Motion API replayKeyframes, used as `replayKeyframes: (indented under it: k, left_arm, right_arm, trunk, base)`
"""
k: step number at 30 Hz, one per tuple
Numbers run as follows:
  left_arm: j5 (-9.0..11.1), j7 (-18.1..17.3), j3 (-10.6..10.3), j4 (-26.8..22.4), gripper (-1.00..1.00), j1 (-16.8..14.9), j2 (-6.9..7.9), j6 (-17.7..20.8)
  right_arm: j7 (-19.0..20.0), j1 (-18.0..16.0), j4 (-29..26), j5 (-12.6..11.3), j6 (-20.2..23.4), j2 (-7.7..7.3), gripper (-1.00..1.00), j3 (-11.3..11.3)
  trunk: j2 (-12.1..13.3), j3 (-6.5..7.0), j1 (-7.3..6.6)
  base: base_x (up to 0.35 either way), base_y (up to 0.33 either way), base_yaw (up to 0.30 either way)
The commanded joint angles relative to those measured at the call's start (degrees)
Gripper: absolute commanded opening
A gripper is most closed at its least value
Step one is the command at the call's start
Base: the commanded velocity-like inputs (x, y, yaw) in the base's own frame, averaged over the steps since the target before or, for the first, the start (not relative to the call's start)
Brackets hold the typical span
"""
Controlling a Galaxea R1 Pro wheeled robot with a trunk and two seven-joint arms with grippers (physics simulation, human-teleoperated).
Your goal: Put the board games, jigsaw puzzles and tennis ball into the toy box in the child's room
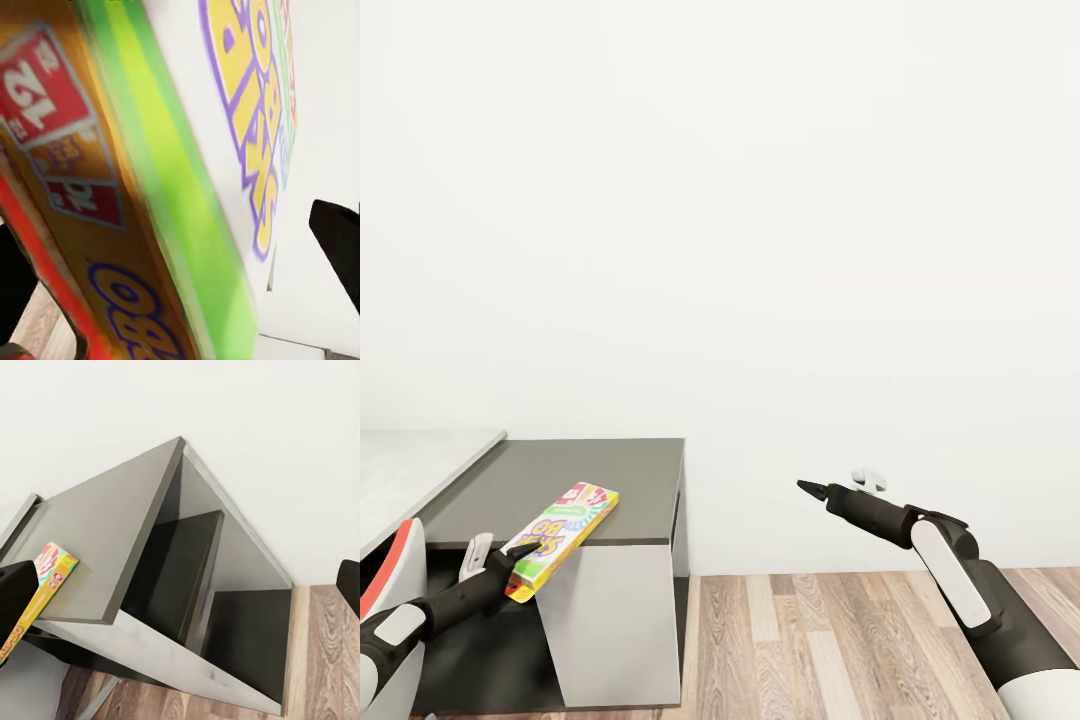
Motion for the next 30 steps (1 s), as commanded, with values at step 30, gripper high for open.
replayKeyframes:
  k: [30]
  left_arm:
    - [0.2, -0.1, 0.1, 0.0, -1.0, -0.1, -0.02, 0.3]
  right_arm:
    - [0.2, 0.0, 0.0, 0.0, 0.2, -0.04, 1.0, 0.0]
  trunk:
    - [6.8, 2.98, -3.74]
  base:
    - [0.0, 0.0, 0.0]
